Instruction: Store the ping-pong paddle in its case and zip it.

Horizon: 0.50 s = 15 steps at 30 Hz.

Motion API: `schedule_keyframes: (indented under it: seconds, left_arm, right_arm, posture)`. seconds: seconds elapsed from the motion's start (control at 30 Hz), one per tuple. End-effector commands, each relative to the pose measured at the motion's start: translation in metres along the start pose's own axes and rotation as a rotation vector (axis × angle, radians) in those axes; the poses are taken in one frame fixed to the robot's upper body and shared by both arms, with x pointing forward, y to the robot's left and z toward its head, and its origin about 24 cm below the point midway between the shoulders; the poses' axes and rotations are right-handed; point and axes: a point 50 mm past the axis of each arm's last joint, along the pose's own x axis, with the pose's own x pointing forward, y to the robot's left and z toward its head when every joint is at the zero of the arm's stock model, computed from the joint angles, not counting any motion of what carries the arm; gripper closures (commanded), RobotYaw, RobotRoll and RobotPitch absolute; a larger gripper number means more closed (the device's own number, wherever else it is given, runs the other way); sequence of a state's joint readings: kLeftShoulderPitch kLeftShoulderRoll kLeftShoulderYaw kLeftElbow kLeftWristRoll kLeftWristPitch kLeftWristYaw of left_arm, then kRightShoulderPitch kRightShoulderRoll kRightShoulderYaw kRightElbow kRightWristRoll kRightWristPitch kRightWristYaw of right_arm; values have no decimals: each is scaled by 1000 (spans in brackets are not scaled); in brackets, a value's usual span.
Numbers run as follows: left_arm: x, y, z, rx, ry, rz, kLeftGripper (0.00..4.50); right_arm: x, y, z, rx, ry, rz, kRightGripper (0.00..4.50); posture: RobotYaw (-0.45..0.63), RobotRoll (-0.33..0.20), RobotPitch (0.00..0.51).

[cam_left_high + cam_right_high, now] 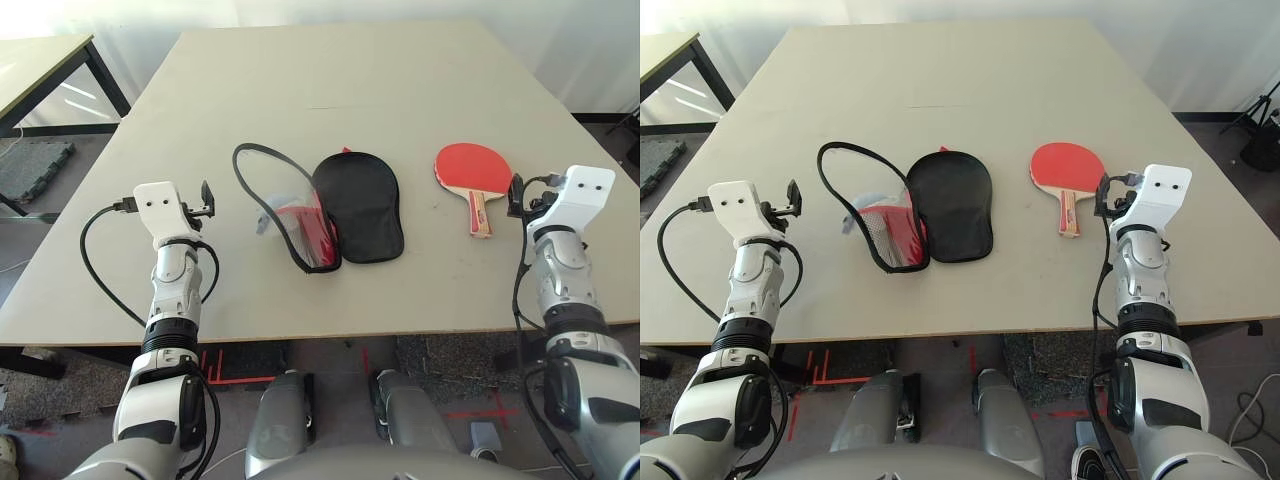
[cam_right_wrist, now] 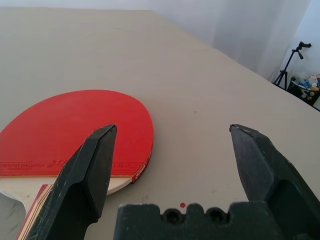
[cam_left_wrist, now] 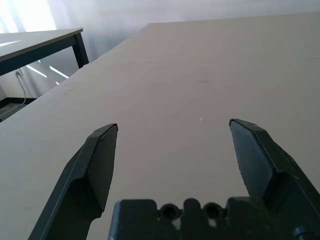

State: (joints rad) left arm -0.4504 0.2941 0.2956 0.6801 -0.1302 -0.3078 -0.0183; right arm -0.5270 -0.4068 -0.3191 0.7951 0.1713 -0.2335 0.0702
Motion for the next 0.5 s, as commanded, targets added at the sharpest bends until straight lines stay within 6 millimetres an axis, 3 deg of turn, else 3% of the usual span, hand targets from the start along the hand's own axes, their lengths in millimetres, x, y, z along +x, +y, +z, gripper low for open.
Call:
schedule_keyframes:
  seconds: [0.03, 0.27, 0.5]
  left_arm:
    - [-2, 5, -3, 9, 8, 14, 0]
    - [2, 2, 4, 7, -15, -26, 0]
    - [7, 2, 20, 28, -53, -170, 0]
  right_arm:
    - [-2, -2, -3, -19, 18, -1, 16]
    - [-6, -3, -2, 14, 46, 2, 16]
    - [-3, 3, 16, 45, 98, -4, 16]
  posture:
    - [1, 0, 89]
    - [10, 0, 104]
    - [26, 0, 85]
